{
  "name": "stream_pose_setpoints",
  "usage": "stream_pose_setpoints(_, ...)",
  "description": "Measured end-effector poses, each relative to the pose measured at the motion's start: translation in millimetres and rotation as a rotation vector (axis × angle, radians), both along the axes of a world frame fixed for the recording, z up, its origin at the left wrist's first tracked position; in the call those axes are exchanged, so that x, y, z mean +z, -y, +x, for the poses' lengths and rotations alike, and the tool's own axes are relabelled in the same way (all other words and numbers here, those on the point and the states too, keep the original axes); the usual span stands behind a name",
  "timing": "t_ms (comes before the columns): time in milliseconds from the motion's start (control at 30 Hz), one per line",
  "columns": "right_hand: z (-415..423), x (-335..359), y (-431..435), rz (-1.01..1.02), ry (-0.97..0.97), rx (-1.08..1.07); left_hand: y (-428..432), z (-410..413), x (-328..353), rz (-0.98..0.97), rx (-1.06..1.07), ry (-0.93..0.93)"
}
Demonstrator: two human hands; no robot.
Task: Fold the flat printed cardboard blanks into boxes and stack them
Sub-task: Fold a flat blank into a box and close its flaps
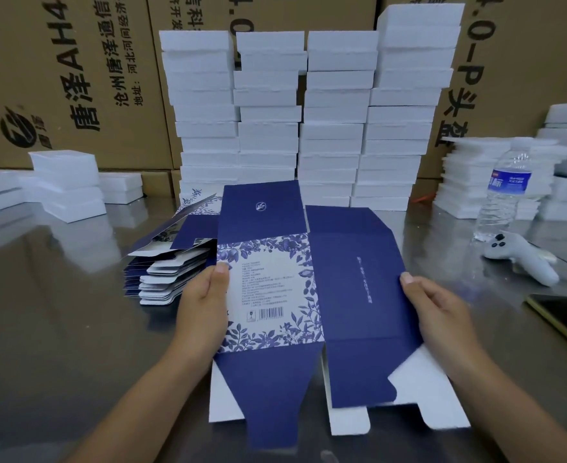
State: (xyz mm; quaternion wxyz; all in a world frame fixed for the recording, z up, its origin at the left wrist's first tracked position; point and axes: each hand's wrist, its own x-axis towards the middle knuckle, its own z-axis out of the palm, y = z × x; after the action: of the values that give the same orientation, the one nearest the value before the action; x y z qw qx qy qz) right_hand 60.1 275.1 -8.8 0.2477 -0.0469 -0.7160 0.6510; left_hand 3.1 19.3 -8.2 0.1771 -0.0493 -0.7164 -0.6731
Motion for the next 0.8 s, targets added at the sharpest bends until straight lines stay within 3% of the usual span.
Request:
stream_pose_setpoints(300,-1.3,-1.9,-2.9,0.166,-0.018,-0.069,-2.9,-0.2,-0.9,0.077,-0.043,0.032)
stream_pose_setpoints(500,-2.1,-3.9,-7.5,0.080,-0.066,-0.111,-4.6,-2.7,-3.3,-0.117,-0.056,-0.066)
stream_pose_setpoints(800,0.2,-2.2,-1.8,-0.031,-0.001,0.003,0.1,-5.4,-4.4,-0.113,0.042,-0.121)
